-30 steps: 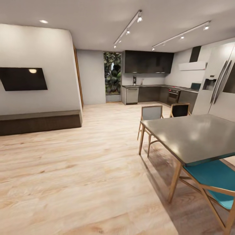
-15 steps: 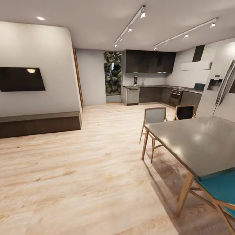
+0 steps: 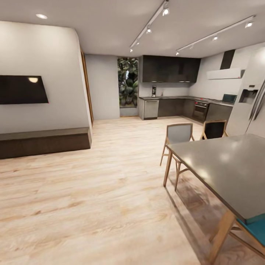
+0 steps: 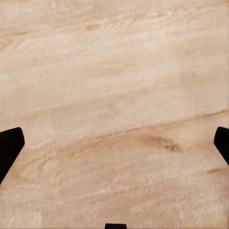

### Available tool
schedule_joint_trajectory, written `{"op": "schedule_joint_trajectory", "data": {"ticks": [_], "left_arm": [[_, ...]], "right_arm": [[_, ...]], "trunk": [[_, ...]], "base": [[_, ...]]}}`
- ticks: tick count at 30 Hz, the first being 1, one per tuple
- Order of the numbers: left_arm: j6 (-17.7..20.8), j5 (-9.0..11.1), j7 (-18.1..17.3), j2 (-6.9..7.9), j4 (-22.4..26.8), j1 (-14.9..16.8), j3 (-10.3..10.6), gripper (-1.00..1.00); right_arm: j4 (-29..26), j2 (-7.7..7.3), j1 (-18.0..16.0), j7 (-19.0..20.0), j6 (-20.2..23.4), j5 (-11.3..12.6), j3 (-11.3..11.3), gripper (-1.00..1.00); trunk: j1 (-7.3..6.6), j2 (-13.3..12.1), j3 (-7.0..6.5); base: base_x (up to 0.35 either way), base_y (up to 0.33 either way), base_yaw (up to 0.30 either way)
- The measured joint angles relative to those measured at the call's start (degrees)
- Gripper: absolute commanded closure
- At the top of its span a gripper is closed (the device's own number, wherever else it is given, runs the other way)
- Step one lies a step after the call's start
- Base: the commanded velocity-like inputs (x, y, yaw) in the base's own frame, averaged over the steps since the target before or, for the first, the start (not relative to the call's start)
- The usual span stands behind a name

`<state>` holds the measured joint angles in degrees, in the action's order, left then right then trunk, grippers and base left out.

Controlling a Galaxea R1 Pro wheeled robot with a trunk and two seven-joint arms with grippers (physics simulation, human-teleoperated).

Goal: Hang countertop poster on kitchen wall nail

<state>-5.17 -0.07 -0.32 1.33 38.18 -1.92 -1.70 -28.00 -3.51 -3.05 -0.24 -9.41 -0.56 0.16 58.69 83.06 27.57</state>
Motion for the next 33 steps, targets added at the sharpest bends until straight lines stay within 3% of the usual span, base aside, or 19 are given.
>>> {"op": "schedule_joint_trajectory", "data": {"ticks": [8,19,33], "left_arm": [[0.01,0.00,0.00,0.00,0.00,0.00,0.00,-1.00],[0.04,-0.01,0.02,0.00,-0.01,0.00,0.02,-1.00],[0.17,-0.01,0.08,-0.01,-0.01,0.00,0.03,-1.00]], "right_arm": [[0.01,-0.01,0.00,0.00,0.07,-0.06,-0.05,-1.00],[0.01,-0.06,0.00,0.00,0.08,0.00,-0.01,-1.00],[0.01,-0.01,0.00,0.00,0.01,0.00,-0.08,-1.00]], "trunk": [[0.00,0.00,0.00],[0.02,0.00,0.00],[0.00,0.00,0.00]], "base": [[0.322,0.059,0.000],[0.084,0.005,0.000],[0.317,0.000,0.000]]}}
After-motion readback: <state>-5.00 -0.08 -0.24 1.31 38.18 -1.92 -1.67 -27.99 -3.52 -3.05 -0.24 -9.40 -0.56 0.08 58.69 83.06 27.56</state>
